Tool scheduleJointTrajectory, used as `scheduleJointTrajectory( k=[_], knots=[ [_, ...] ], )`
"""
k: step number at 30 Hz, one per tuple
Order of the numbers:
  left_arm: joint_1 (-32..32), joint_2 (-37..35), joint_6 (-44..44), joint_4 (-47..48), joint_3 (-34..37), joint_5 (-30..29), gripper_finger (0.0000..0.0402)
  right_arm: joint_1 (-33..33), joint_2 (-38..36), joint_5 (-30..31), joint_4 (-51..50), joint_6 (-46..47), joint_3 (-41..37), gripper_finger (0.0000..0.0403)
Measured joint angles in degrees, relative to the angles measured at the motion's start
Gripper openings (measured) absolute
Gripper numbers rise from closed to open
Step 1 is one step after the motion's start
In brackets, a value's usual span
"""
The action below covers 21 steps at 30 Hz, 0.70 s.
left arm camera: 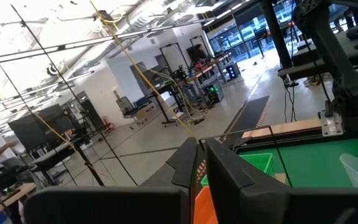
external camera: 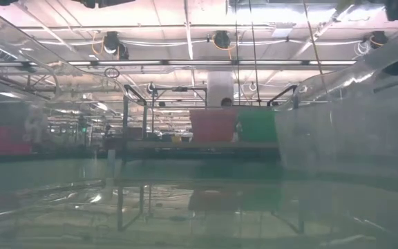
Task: Stack baskets on shelf by color
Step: Put the right transparent bin on the shelf
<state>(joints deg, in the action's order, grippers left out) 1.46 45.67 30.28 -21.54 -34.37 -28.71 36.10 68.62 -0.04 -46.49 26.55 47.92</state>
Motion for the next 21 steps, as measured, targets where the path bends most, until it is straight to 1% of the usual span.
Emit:
scheduleJointTrajectory(
  k=[2, 4, 6, 8, 9, 12, 17, 19, 21],
  knots=[
    [0.02, 0.00, 0.04, -0.07, -0.02, 0.00, 0.0037, -0.32, 0.01, 2.95, 0.84, -0.34, -0.48, 0.0115],
    [0.02, 0.00, 0.17, -0.34, 0.00, 0.00, 0.0037, -1.38, 0.02, 4.02, 1.80, -0.36, -0.77, 0.0096],
    [0.00, 0.00, 0.17, -0.47, 0.00, 0.00, 0.0037, -2.81, 0.02, 2.60, 2.66, -0.37, -0.96, 0.0060],
    [0.01, 0.00, 0.20, -0.55, 0.00, 0.00, 0.0037, -4.23, 0.02, -0.73, 3.48, -1.44, -1.00, 0.0019],
    [0.02, 0.00, 0.20, -0.55, 0.00, 0.00, 0.0037, -4.79, 0.02, -2.49, 4.35, -2.04, -1.00, 0.0012],
    [0.02, 0.00, 0.17, -0.55, -0.01, 0.00, 0.0037, -6.01, 0.02, -3.94, 10.07, -3.05, -1.00, 0.0005],
    [0.02, 0.00, -0.77, -0.52, 0.00, -0.02, 0.0037, -8.98, 0.05, -9.68, 24.09, -13.02, 2.68, 0.0002],
    [0.17, 0.00, -1.16, -0.52, 0.00, -0.02, 0.0037, -10.58, 0.04, -12.71, 26.92, -16.97, 5.06, 0.0002],
    [0.42, 0.00, -1.51, -0.53, -0.01, -0.06, 0.0037, -12.48, 0.06, -14.25, 28.02, -21.07, 7.88, 0.0002]
  ],
)
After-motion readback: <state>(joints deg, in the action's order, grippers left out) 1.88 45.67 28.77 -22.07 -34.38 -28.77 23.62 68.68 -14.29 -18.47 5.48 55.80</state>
